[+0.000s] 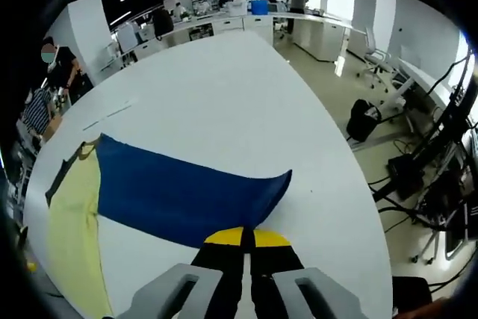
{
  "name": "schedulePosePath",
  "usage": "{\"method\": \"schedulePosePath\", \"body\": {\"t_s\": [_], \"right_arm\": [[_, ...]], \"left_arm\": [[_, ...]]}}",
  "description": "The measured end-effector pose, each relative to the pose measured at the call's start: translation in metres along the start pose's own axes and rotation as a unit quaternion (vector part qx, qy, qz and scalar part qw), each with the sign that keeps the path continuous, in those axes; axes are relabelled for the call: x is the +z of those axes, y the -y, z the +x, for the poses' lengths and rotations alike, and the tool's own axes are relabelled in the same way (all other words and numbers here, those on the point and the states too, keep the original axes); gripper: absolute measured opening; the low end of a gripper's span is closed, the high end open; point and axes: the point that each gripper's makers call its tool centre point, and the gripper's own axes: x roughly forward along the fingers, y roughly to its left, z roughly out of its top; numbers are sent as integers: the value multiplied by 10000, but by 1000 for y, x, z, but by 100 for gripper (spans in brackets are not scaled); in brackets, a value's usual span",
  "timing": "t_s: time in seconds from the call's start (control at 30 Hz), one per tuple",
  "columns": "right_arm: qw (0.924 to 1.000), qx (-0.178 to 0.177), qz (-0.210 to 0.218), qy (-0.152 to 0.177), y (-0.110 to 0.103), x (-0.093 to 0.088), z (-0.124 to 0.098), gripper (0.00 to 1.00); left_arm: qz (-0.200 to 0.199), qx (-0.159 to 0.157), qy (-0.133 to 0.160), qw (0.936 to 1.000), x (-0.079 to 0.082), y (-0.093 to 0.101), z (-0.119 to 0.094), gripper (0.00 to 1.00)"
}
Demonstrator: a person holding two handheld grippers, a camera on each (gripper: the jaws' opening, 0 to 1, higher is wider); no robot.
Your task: Fold the garment on the visible template until the final outline fits inside the template.
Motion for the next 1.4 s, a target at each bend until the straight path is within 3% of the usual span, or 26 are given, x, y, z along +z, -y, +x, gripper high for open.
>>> {"method": "schedulePosePath", "body": {"t_s": [0.43, 0.9, 1.4], "right_arm": [[9992, 252, -279, 158, -50, 16, -20, 0], [9964, 522, -643, 197, -68, 56, -3, 0], [9899, 944, -1018, 290, -128, 76, -4, 0]], "left_arm": [[-54, -27, 28, 10000, -1, 0, -2, 98], [-85, -146, 29, 9999, -2, 1, -2, 99], [-86, -232, 18, 9997, -4, 1, -4, 99]]}}
